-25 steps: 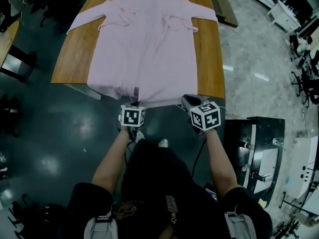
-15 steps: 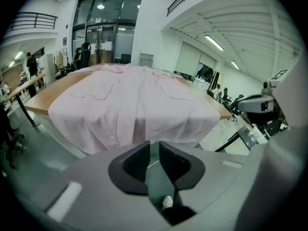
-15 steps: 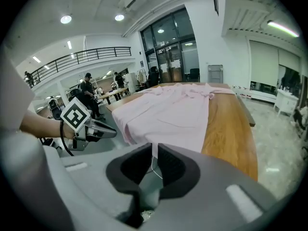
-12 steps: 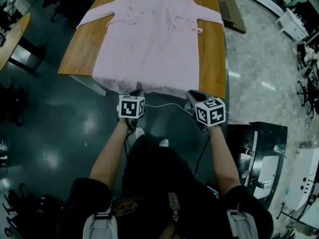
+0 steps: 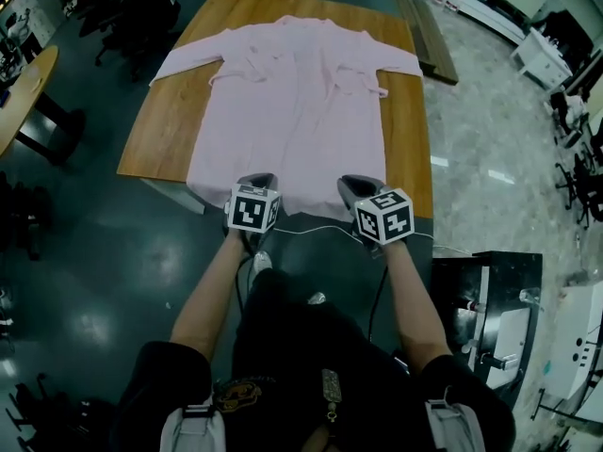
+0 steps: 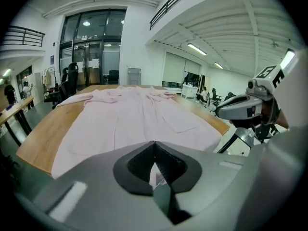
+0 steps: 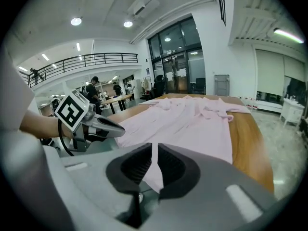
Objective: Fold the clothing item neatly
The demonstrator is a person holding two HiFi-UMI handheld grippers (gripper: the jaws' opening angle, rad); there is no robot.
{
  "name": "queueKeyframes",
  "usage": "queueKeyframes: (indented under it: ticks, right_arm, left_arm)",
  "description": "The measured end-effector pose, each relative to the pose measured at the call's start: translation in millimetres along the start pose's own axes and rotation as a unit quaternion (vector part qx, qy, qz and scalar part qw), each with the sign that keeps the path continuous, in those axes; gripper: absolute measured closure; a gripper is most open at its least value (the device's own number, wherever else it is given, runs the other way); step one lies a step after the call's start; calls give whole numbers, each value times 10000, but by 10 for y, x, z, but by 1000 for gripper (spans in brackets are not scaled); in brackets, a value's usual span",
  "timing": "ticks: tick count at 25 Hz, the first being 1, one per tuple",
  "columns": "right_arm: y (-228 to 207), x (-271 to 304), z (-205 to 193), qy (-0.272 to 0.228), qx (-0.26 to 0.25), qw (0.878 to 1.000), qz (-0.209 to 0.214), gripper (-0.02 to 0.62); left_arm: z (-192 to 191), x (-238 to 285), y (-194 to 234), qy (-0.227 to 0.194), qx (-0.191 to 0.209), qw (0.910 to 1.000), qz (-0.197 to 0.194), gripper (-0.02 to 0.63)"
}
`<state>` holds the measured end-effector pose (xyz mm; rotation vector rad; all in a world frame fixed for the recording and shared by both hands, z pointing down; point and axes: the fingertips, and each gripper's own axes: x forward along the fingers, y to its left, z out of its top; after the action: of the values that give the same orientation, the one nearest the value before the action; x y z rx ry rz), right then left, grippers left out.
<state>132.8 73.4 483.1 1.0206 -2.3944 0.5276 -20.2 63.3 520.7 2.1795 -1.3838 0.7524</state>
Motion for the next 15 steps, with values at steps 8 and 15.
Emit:
queueKeyframes:
  ticks: [8,15]
  right_arm:
    - [18,734,481,77,76,9997,-237,566]
    - [-340,964,1032,-60,-44,9975,-707,566]
  left_arm:
    - [445,247,491,-66,309,9965,-778,598]
    - [1284,453,688,-471,883,9872,-1245,598]
